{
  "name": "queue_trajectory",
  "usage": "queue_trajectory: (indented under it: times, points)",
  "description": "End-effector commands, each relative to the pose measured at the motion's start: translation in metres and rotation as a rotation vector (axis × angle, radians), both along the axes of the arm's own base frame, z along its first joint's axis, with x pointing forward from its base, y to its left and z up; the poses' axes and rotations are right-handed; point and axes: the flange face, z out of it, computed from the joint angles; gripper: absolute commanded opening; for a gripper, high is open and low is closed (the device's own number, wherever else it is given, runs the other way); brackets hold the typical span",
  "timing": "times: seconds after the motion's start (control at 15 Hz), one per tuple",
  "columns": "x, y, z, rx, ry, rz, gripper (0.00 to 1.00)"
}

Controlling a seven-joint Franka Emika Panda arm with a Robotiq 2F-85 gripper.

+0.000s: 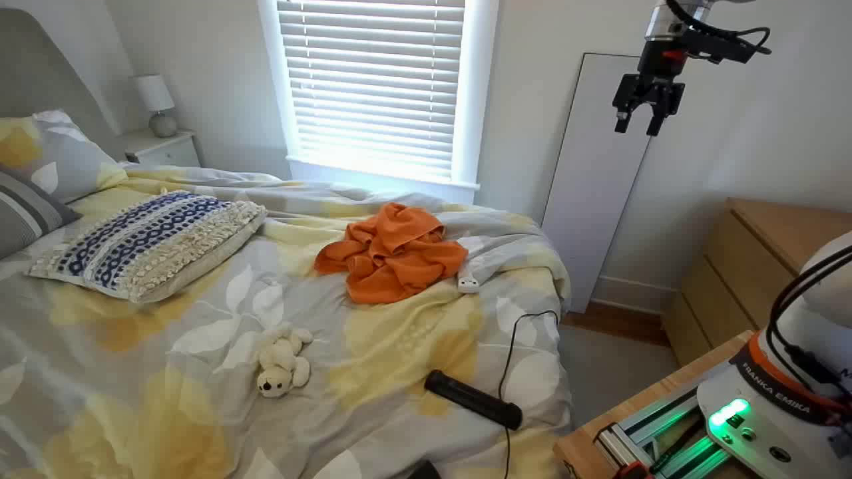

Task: Turn the light on and off using the white remote

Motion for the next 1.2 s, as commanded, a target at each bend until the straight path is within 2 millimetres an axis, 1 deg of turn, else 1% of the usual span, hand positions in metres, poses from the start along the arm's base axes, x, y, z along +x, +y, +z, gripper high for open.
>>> queue_trajectory:
  times: [0.0,0.53,0.6,0.67,0.8,1.0,1.07,1.13]
  points:
    - [0.000,0.000,0.001,0.000,0.001,0.000,1.00]
    - [0.000,0.000,0.001,0.000,0.001,0.000,1.00]
    - [0.005,-0.001,0.000,-0.008,0.005,-0.044,1.00]
    - [0.013,0.007,-0.001,-0.011,0.027,-0.078,1.00]
    - [0.034,0.033,-0.008,-0.052,0.055,-0.125,1.00]
    - [0.072,0.085,-0.025,-0.100,0.095,-0.230,1.00]
    - [0.082,0.099,-0.030,-0.124,0.105,-0.263,1.00]
    - [0.095,0.117,-0.041,-0.137,0.122,-0.296,1.00]
